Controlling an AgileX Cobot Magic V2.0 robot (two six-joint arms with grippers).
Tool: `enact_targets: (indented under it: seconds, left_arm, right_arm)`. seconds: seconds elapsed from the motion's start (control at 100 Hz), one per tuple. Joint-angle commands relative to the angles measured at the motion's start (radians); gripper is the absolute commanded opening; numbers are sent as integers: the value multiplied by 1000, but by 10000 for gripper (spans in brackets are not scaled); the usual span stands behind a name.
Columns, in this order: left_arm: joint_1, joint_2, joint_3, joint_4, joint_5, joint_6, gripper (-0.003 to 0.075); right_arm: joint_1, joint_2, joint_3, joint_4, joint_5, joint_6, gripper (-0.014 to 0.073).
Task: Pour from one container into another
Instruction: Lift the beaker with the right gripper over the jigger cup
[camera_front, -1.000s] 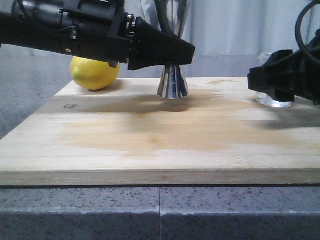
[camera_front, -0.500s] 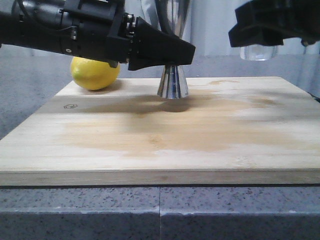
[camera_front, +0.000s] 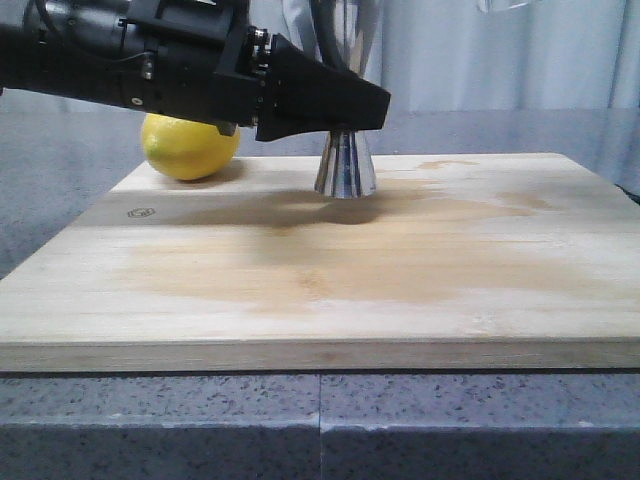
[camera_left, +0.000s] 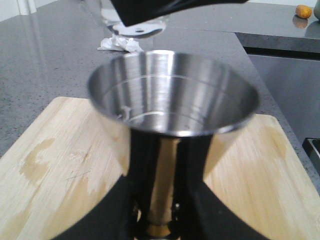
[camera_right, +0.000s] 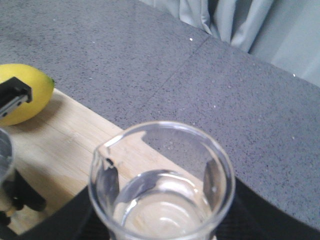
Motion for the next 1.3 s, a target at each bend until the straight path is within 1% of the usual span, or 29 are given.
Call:
enact_targets:
  seconds: [0.0,0.34,0.51,0.65,0.9,1.07,1.29]
  left_arm:
    - [1,-47,-30,-62,69,3,22]
    - [1,-47,-30,-60,69,3,22]
    - [1,-47,-30,-50,69,-1,22]
    - [1,-47,-30,-43,69,-1,22]
    - [1,-47,-30,-41,69,-3,22]
    - [1,-47,-30,-41,69,-3,22]
    - [1,-47,-30,-41,69,-3,22]
  right_arm:
    - [14,-31,-61,-17,-32,-35,288]
    - [75,-3,-142,-35,75,-90,288]
    - [103,39,-202,-41,147,-163,288]
    - [122,67,-244,-47,207,-193,288]
    - [139,75,-257,-73,230,-223,288]
    - [141,75,-257,-73,262,-268,288]
    - [159,79,-257,-83,266,-286,288]
